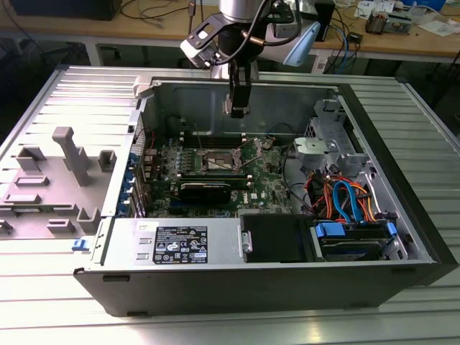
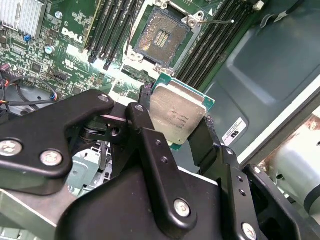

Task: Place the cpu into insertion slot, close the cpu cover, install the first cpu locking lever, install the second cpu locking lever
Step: 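Place the cpu into insertion slot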

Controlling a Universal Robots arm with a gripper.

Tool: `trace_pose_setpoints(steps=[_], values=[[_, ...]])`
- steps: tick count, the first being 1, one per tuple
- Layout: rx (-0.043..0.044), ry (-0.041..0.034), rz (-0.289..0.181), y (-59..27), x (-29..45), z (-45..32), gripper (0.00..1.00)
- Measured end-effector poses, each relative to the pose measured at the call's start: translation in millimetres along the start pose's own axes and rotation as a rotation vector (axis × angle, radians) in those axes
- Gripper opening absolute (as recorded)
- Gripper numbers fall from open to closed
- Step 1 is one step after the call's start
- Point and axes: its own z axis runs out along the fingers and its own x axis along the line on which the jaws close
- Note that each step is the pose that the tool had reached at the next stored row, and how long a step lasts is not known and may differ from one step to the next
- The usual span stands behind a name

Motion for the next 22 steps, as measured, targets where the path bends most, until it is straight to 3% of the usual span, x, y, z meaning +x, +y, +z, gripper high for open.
trace_pose_setpoints(steps=[12, 19, 22], values=[[-0.0002, 0.0002, 0.001, -0.1, 0.0, 1.1, 0.55], [0.0019, 0.0006, -0.041, -3.4, -0.8, 19.7, 0.55], [0.0018, 0.0007, -0.041, -3.5, -0.9, 20.0, 0.55]])
